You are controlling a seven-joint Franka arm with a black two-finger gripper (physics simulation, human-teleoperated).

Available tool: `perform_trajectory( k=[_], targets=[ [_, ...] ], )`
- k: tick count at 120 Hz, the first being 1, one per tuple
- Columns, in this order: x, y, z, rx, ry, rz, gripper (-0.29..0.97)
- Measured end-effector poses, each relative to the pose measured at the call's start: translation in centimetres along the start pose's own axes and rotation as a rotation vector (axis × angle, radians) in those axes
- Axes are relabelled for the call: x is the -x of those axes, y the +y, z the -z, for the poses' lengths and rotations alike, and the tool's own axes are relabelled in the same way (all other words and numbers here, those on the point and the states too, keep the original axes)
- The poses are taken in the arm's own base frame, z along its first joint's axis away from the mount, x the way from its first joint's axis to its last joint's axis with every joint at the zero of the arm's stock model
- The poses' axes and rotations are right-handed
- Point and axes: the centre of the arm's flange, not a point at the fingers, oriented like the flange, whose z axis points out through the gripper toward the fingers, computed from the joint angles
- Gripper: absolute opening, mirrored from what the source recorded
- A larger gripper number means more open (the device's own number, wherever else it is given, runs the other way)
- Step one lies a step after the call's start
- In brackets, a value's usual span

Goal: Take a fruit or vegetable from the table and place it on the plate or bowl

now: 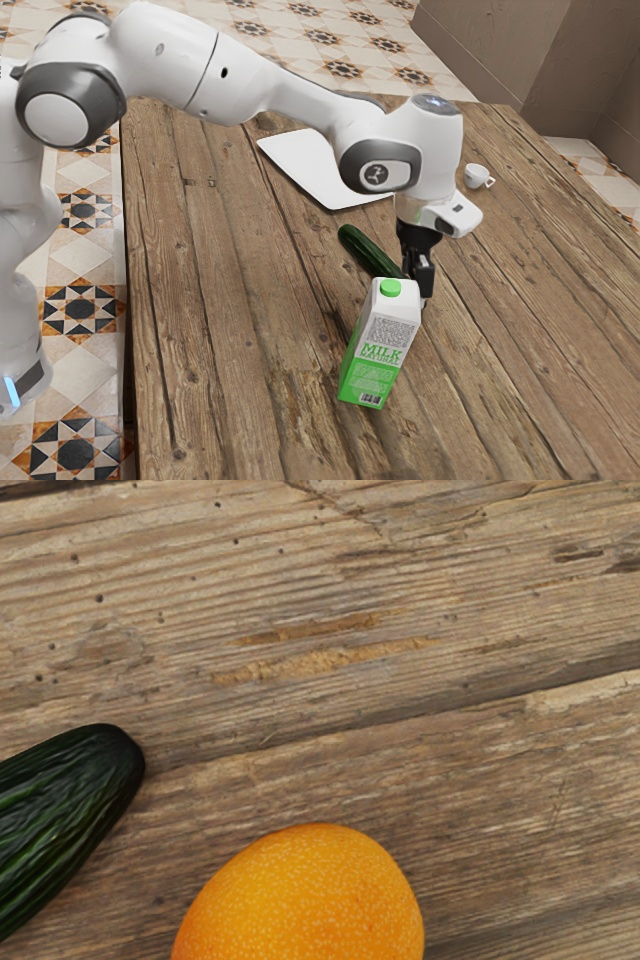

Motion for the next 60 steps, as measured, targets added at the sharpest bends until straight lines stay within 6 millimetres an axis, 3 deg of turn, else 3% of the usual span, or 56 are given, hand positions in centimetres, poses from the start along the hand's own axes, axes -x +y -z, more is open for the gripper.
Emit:
perform_trajectory(
  k=[60],
  targets=[
    [-0.2,0.0,-4.4,0.005,-0.016,0.023,0.68]
  ],
)
